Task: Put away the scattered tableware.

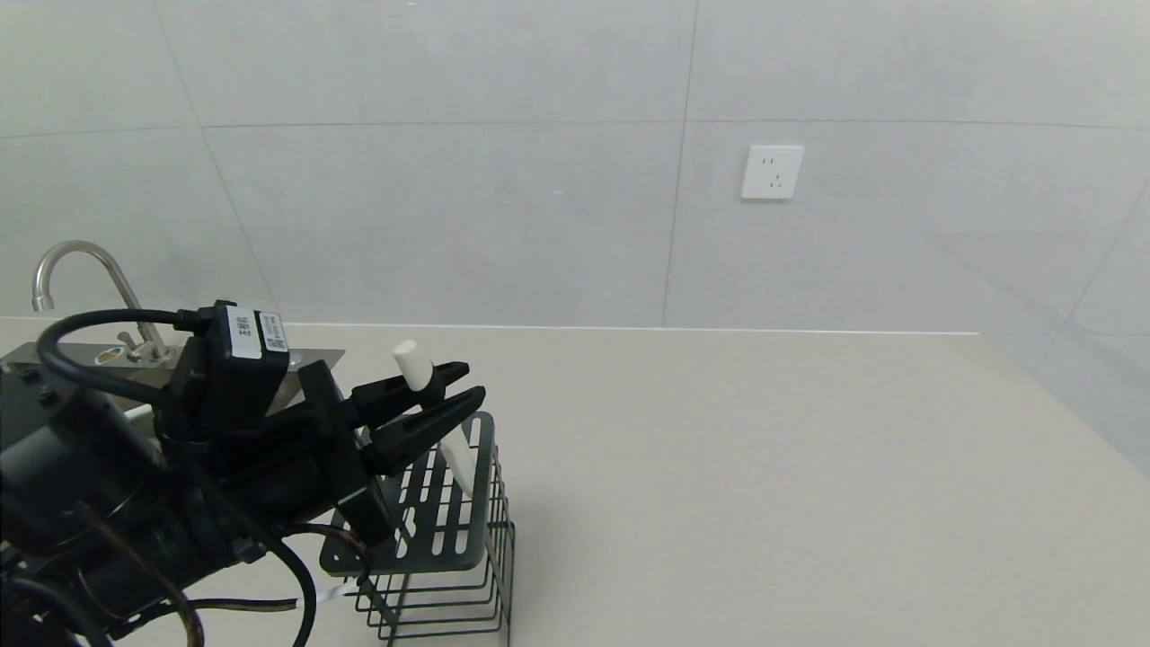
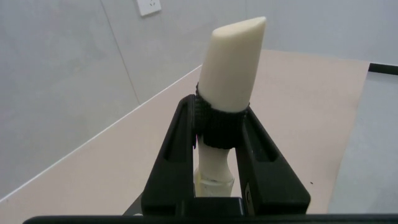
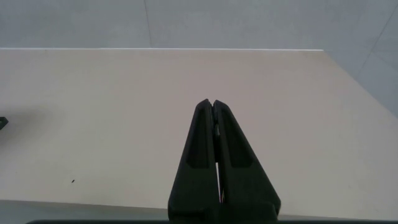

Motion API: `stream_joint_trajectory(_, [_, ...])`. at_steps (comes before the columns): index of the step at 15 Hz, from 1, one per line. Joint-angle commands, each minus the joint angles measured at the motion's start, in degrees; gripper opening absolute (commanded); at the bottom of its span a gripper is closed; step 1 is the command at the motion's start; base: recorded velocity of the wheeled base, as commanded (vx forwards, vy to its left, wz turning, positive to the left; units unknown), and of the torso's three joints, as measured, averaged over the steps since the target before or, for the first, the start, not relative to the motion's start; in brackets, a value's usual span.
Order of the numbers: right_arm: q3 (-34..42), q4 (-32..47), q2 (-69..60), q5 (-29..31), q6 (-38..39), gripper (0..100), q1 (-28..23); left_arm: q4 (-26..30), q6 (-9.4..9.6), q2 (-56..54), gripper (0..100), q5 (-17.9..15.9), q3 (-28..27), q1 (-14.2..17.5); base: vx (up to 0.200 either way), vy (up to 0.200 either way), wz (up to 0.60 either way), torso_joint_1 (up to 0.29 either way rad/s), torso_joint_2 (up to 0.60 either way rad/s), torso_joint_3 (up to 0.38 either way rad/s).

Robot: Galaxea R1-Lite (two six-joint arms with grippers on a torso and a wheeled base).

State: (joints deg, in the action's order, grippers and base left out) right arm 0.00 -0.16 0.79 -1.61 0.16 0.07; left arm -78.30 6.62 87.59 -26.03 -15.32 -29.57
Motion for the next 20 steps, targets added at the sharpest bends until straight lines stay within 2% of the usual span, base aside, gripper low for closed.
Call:
stream_joint_trajectory(1, [0.0, -0.02, 0.09, -0.06, 0.02, 0, -0.07, -0.1, 0.06, 0.74, 0, 0.01, 0.03, 0.04, 0.0, 0.0, 0.0, 0.0, 0.0, 0.0])
stream_joint_trajectory(7, [0.0, -0.02, 0.09, 0.03, 0.02, 0, 0.01, -0.63, 0.06, 1.97, 0, 0.01, 2.05, -0.04, 0.0, 0.0, 0.0, 0.0, 0.0, 0.0])
stream_joint_trajectory(20, [0.0, 0.07, 0.09, -0.06, 0.02, 0, 0.01, -1.86, 0.32, 4.43, 0, 0.01, 2.93, -0.04, 0.0, 0.0, 0.0, 0.0, 0.0, 0.0])
